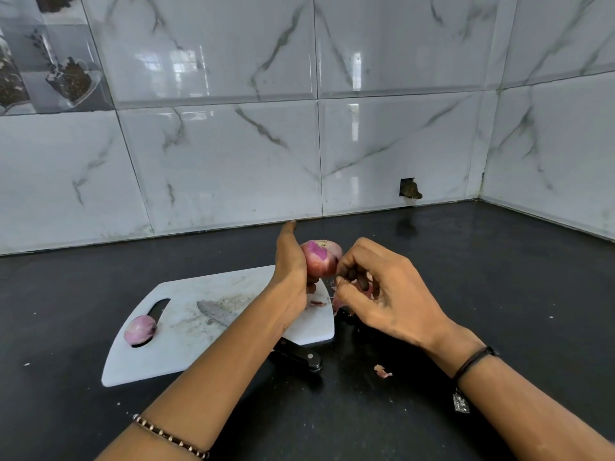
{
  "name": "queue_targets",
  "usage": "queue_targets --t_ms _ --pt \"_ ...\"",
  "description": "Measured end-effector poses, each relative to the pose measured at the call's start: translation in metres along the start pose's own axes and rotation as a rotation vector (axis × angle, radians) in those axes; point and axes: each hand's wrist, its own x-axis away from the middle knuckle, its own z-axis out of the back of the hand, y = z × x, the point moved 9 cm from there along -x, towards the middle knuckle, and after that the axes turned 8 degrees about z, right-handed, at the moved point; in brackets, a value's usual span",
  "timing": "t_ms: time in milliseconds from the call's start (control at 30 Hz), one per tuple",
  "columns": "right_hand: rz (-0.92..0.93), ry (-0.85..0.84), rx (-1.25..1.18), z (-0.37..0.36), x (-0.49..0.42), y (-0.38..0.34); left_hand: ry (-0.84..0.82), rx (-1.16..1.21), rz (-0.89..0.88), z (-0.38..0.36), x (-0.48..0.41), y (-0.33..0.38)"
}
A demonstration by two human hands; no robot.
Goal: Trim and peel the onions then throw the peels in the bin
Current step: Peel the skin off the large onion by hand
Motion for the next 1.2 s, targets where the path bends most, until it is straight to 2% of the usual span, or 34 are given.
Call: queue_targets --t_ms 300,467,600,867,1000,1200 --pt "-0.171 0.179 0.192 0.023 0.005 0.023 -0.102 0.014 0.161 -0.007 -0.002 -0.015" --pt "-0.187 0.169 0.280 0.021 0.007 0.032 -0.155 0.032 0.181 -0.010 -0.007 -0.016" --pt "-0.232 0.197 0.252 0.021 0.007 0.037 -0.191 0.007 0.177 -0.012 -0.010 -0.016" --pt "-0.107 0.193 0.013 0.017 0.001 0.017 -0.256 -0.077 0.105 -0.019 -0.008 -0.014" --pt "-0.054 0.138 0.021 0.012 -0.002 0.013 -0.262 -0.096 0.055 -0.021 -0.003 -0.008" --pt "-0.014 0.116 -0.022 0.008 -0.002 0.013 -0.229 -0.118 -0.128 -0.022 0.016 0.009"
